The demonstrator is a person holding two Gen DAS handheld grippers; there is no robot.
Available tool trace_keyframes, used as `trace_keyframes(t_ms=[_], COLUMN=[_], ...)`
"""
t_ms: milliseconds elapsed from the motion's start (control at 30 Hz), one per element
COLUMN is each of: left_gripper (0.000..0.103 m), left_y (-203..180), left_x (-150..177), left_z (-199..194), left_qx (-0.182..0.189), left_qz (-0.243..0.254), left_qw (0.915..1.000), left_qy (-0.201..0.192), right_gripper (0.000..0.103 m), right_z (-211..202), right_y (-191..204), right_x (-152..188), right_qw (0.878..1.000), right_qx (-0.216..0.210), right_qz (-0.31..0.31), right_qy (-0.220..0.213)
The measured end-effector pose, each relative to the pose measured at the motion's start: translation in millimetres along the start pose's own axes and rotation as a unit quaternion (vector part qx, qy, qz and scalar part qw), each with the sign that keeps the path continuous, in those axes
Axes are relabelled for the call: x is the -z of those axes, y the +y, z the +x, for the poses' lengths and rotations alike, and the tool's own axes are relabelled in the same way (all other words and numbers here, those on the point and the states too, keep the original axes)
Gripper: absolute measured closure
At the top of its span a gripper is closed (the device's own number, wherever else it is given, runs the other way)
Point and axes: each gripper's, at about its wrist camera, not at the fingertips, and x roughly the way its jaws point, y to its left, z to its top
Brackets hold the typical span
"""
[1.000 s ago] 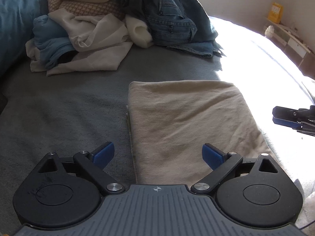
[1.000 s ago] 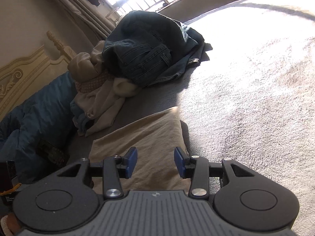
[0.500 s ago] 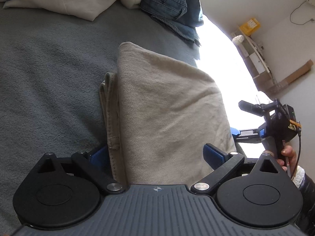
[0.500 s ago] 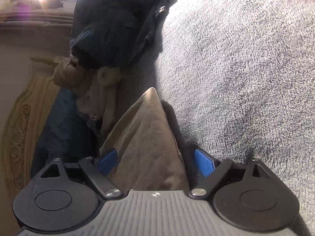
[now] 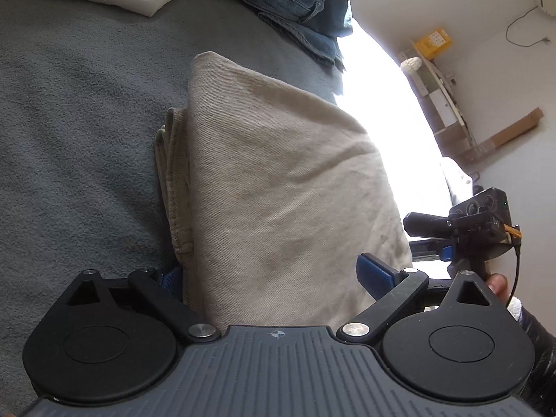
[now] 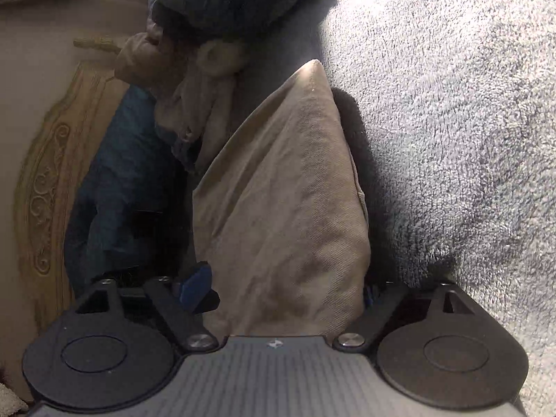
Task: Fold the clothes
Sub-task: 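Press the open left tool along the beige stack side to square it, then slide both open tools under opposite sides of the beige stack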
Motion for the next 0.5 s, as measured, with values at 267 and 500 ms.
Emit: trace_keyframes(t_ms=[267, 500], left_gripper=[0.029, 0.036], left_y=[0, -16], left_x=[8, 9], left_z=[-3, -7], left_qx=[-0.026, -0.038], left_qz=[0.005, 0.029], left_qw=[0.9995, 0.9988], left_qy=[0.014, 0.005], right_gripper=[0.063, 0.075], right_z=[1, -1], right_y=[-16, 2], right_x=[8, 17], right_qw=[0.999, 1.000], right_qx=[0.000, 0.017], right_qz=[0.038, 0.001], right_qy=[0.020, -0.007])
